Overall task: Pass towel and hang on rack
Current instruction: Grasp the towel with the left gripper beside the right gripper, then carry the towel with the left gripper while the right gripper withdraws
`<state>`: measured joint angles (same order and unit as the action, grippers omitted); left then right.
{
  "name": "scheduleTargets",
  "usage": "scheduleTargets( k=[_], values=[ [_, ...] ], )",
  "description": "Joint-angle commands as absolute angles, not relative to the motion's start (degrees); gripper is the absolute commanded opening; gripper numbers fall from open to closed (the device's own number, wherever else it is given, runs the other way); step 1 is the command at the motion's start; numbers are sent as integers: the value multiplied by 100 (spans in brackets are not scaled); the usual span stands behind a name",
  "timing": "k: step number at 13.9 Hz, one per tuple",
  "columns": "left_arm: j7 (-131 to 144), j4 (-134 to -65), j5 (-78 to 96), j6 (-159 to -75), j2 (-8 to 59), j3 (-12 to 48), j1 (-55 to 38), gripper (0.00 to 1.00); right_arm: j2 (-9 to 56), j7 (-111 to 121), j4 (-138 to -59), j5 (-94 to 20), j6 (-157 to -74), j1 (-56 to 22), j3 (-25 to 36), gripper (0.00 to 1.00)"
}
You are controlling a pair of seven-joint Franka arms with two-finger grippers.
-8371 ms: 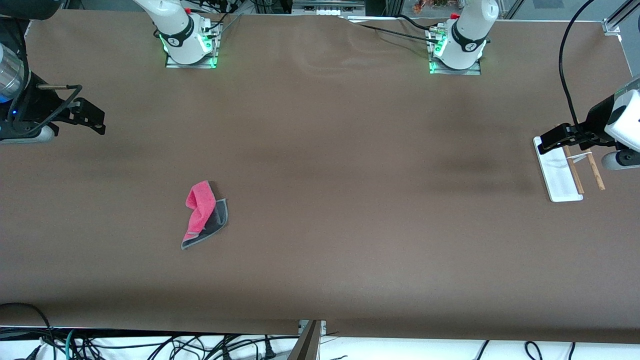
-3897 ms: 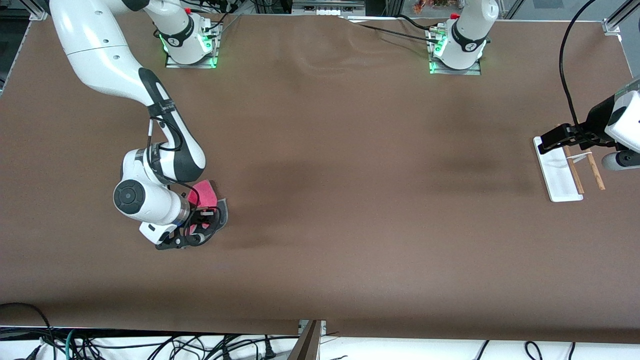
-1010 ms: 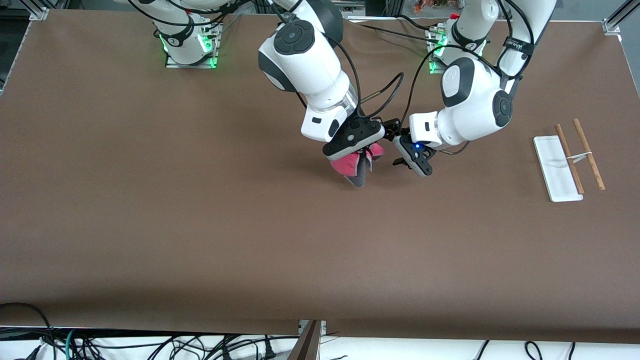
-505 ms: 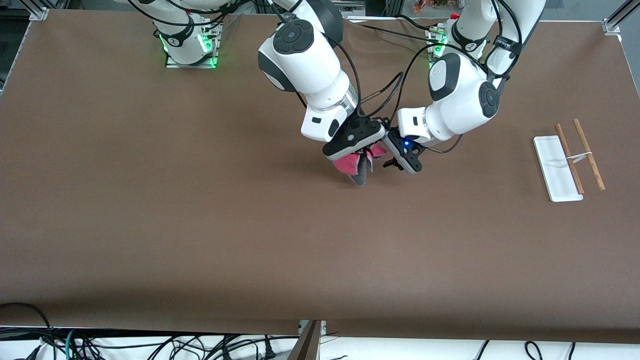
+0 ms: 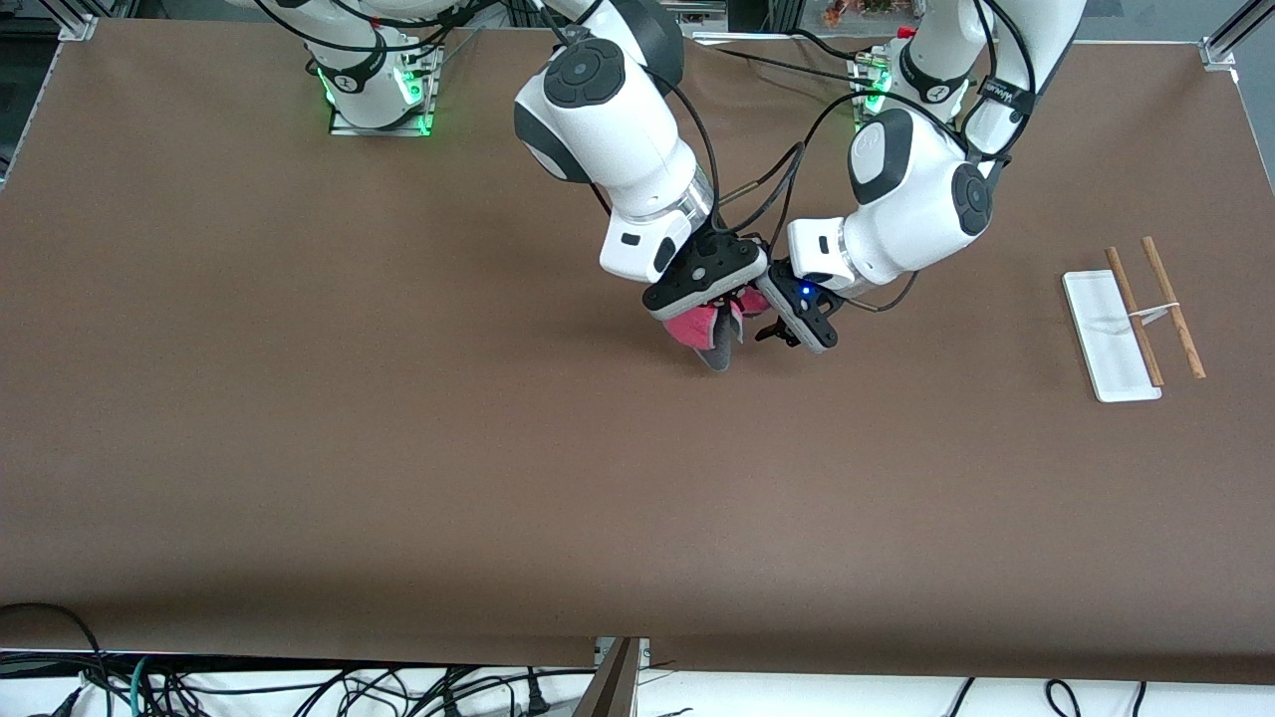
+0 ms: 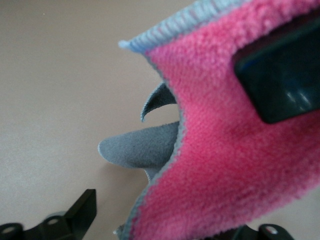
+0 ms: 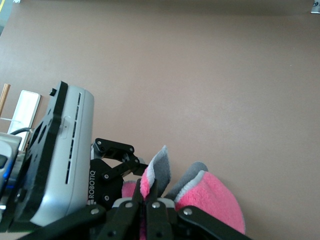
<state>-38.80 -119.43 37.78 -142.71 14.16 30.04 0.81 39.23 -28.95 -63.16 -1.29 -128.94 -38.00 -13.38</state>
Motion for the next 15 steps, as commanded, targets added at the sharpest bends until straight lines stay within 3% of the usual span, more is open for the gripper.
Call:
scheduleTargets(
  k=[1,10,11,12,13,15],
  values=[
    [-4069,-11839,3893,-14309,1512,3023,97,3,3981,-2883,-6170,-132,-12920,-3832,-1318,0],
    [-4008,-11821,3902,-14256,1521,3006,176,0,3981,-2892,-6179,-132,-12920,-3815,-1310,0],
    [-3990,-11795,3902,-14238,1521,3006,202,0,3981,-2892,-6179,-149,-12920,-3788,-1310,9],
    [-3973,-11708,3902,-14082,1521,2997,254,0,3981,-2874,-6187,-149,-12920,-3771,-1301,86],
    [-3973,-11611,3911,-13889,1521,2988,307,0,3990,-2891,-6187,-141,-12929,-3762,-1292,100],
    [-3964,-11479,3911,-13476,1521,2980,552,0,3990,-2839,-6187,-149,-12911,-3648,-1292,100]
  ],
)
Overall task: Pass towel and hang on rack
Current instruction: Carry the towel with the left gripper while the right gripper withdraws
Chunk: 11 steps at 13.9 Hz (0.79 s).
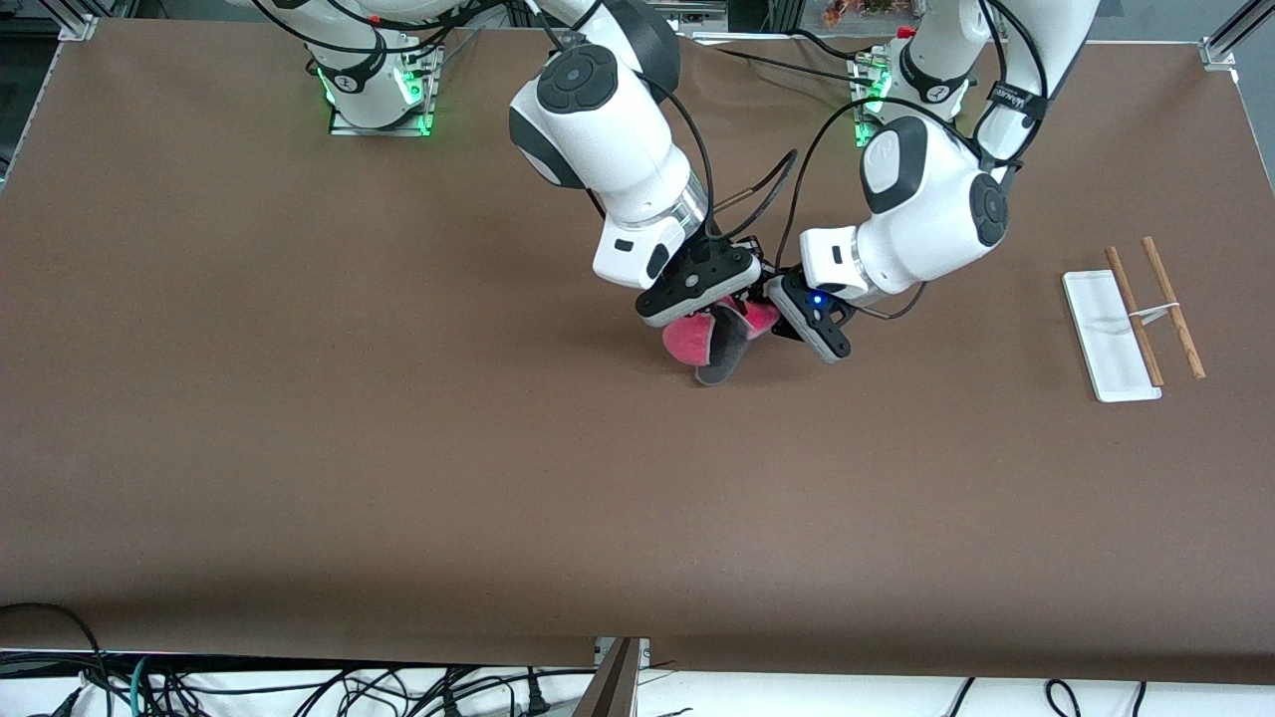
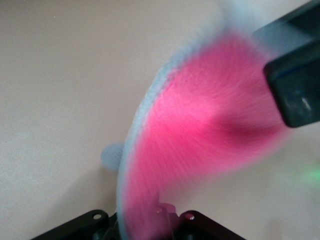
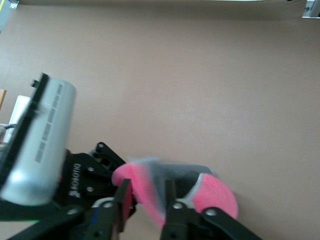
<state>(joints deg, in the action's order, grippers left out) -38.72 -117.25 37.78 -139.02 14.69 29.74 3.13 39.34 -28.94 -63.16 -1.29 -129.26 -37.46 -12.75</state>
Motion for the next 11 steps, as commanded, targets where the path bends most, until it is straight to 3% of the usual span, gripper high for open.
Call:
scheduleTargets(
  k=[1,6,9,11],
  values=[
    [-3973,-11461,3911,-13265,1521,2979,649,0,3990,-2813,-6187,-141,-12894,-3587,-1292,100],
    [-4034,-11110,3850,-11843,1477,2936,1579,0,3859,-2384,-6187,104,-12062,-2990,-1274,100],
    [-4060,-10645,3176,-10744,1468,2935,2405,0,3517,-2004,-6187,290,-11243,-2340,-1222,100],
    [-4357,-10329,2761,-9988,1503,2936,2906,0,3481,-1986,-6187,290,-11154,-1831,-1108,100]
  ],
)
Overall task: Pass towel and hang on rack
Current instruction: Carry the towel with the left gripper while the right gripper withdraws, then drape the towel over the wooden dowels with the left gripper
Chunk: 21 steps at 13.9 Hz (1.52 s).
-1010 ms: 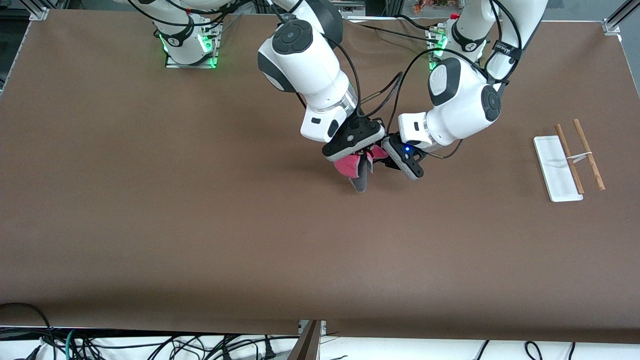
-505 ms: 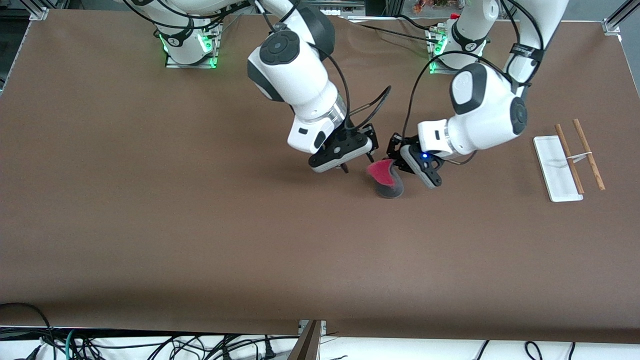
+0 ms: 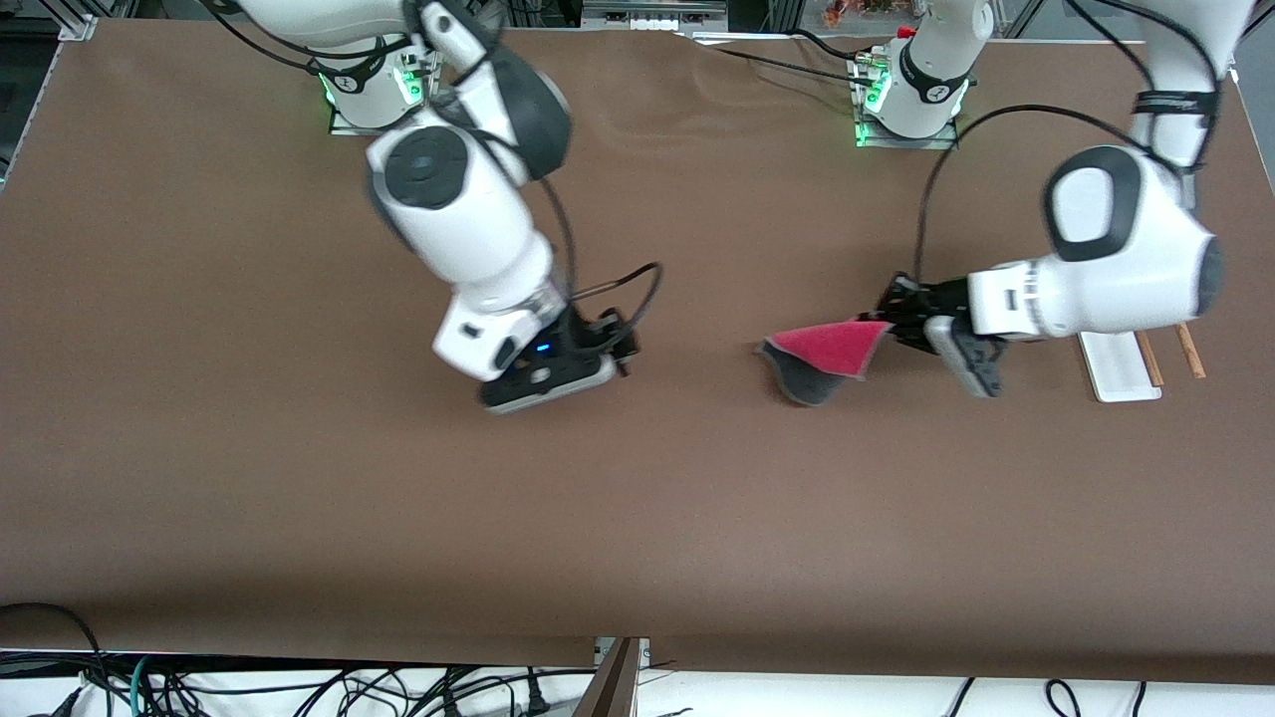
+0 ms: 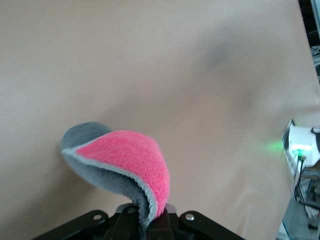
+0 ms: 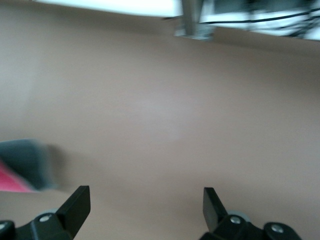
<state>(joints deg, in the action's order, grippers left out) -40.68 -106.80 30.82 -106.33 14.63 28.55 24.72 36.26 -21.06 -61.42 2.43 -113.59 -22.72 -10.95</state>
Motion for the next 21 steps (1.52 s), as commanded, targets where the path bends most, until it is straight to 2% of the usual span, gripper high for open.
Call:
scheduleTargets(
  k=[1,4,8,10,14,18,21],
  values=[
    [-4603,-10301,2664,-9723,1503,2927,3170,0,3420,-1995,-6187,307,-11110,-1628,-1073,100],
    [-5358,-10239,2042,-9169,1512,2927,4093,0,3393,-1812,-6196,763,-10873,-1398,-678,100],
    [-6809,-10196,1180,-9062,1783,2927,5148,0,3157,-1345,-6275,791,-10451,-1126,-343,100],
    [-7380,-9854,793,-9053,2073,2927,5536,0,2710,-1205,-6774,765,-10319,-740,-352,100],
    [-8120,-9099,142,-8808,2521,2892,5958,0,1496,-1090,-8312,765,-10310,-212,-387,100],
    [-8622,-8877,-271,-8833,3101,2892,6415,0,1134,-107,-8604,765,-10292,131,-387,100],
    [-9156,-8193,-580,-8965,3777,2848,6504,0,949,184,-8920,712,-10275,342,-395,100]
  ],
)
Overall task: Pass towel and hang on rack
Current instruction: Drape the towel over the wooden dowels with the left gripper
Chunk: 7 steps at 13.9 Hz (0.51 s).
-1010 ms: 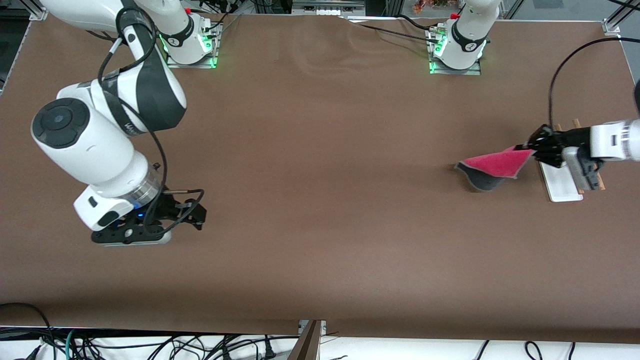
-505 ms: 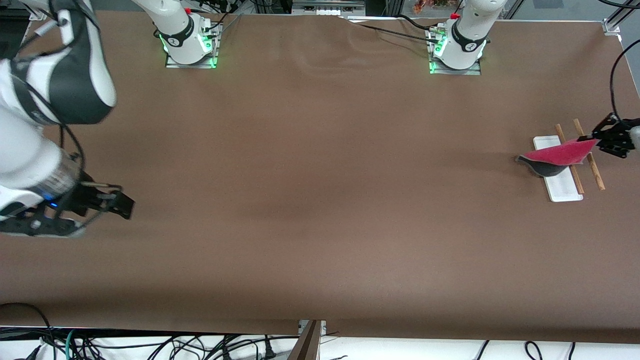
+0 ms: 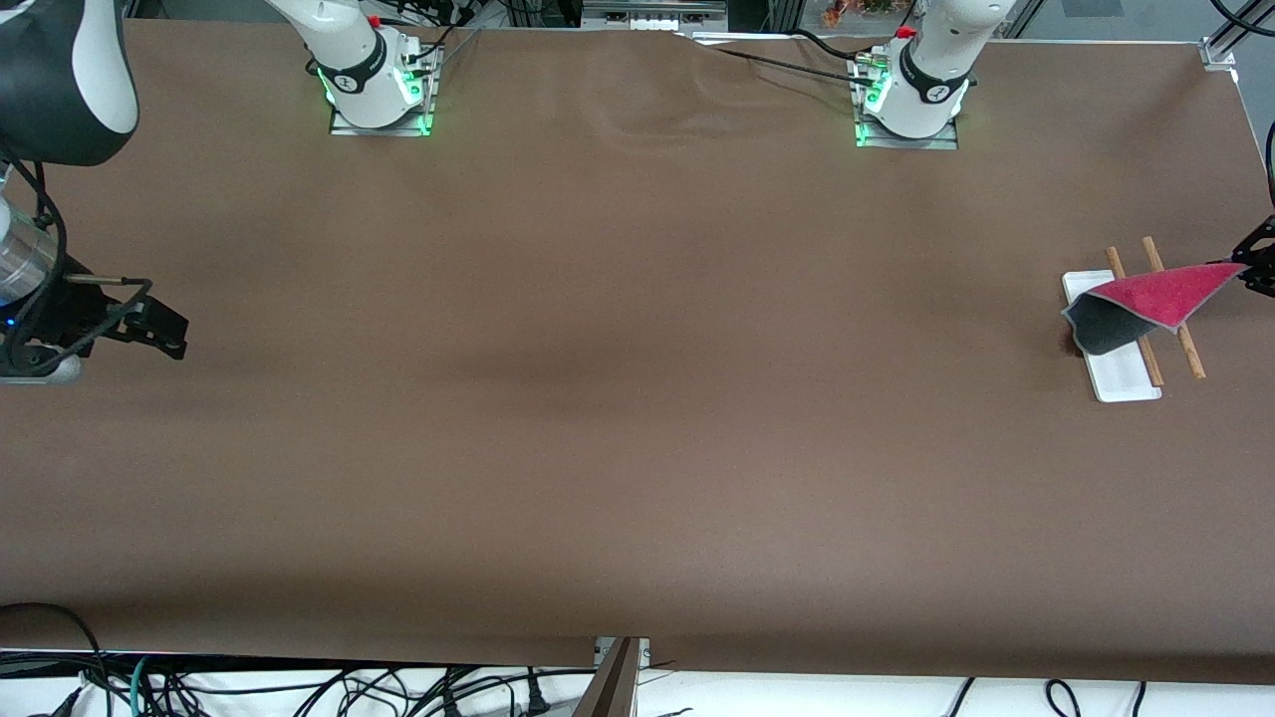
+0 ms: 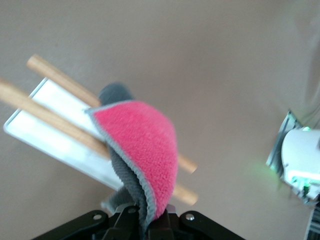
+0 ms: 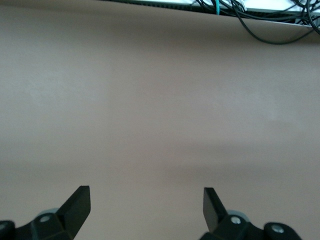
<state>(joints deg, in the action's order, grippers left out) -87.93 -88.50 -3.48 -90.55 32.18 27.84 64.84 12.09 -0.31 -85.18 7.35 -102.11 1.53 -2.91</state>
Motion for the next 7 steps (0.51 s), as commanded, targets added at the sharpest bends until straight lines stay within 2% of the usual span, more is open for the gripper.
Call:
scheduleTargets(
  k=[1,2,3,4,7],
  values=[
    [-9210,-8148,-589,-8982,3875,2726,6504,0,914,150,-8956,703,-10187,351,-387,100],
    [-9220,-8139,-589,-9069,3911,2646,6504,22,853,106,-9017,694,-10013,343,-395,100],
    [-9228,-8139,-537,-9244,3963,2628,6547,95,818,97,-9026,694,-9802,343,-448,100],
    [-9272,-8130,-510,-9342,4051,2628,6678,100,809,114,-9026,703,-9765,343,-509,100],
    [-9299,-7947,-396,-9789,4314,2637,6741,100,844,88,-9018,659,-10439,343,-510,100]
  ],
)
